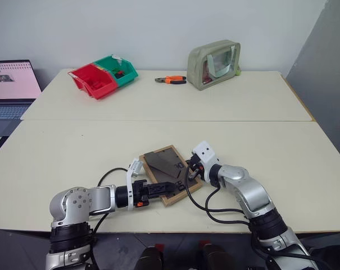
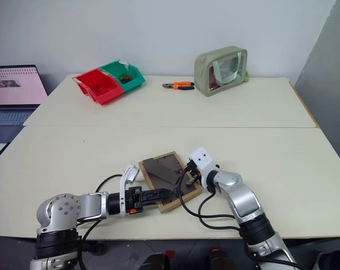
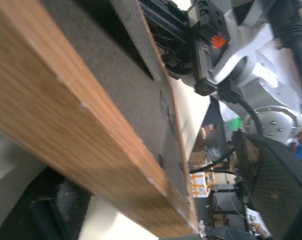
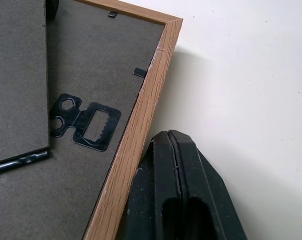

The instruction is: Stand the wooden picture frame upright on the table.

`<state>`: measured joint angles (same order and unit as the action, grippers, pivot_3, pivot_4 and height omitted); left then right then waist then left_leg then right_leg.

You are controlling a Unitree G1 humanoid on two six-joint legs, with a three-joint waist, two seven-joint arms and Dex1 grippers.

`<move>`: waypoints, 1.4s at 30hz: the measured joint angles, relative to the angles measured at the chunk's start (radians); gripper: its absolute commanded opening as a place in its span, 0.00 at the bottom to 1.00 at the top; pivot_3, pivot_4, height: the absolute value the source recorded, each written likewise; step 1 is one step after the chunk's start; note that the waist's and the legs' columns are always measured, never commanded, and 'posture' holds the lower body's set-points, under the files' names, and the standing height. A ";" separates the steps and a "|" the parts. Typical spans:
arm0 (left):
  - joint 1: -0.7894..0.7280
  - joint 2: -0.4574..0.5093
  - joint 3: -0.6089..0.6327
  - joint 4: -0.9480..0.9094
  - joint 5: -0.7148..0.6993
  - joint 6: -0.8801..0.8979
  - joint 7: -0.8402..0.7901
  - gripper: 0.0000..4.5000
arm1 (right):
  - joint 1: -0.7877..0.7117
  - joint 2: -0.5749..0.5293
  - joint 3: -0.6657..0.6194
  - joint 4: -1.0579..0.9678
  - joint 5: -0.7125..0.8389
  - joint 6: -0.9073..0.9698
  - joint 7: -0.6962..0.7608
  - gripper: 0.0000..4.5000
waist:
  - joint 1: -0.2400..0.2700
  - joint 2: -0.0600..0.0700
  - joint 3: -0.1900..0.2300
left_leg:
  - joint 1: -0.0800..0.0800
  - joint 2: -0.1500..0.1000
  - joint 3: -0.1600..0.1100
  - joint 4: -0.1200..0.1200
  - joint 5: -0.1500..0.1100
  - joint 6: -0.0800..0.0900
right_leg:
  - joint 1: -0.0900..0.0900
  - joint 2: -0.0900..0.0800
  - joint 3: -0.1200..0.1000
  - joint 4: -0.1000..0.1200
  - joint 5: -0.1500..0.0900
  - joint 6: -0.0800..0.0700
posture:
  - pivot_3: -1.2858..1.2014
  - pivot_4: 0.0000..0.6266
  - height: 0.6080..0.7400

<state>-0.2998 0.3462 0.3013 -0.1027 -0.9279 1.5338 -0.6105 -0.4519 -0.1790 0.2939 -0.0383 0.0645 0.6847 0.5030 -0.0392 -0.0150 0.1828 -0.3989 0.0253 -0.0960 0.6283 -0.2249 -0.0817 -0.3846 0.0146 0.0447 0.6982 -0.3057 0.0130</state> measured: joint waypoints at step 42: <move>-0.447 0.483 -0.395 0.283 0.451 -0.777 -0.564 0.29 | -0.438 -0.103 -0.168 0.077 0.389 -0.005 0.440 0.92 | -0.017 -0.005 0.007 | -0.004 -0.002 0.000 -0.005 0.000 -0.002 | -0.005 0.002 -0.001 -0.002 0.000 -0.003 | 0.52 0.24 1.00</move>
<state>-0.7471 0.8293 -0.0934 0.1807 -0.4772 0.7568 -1.1742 -0.8896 -0.2816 0.1261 0.0391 0.4535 0.6800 0.9429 -0.0564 -0.0197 0.1897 -0.4030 0.0236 -0.0956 0.6238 -0.2249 -0.0837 -0.3900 0.0167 0.0433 0.6960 -0.3052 0.0102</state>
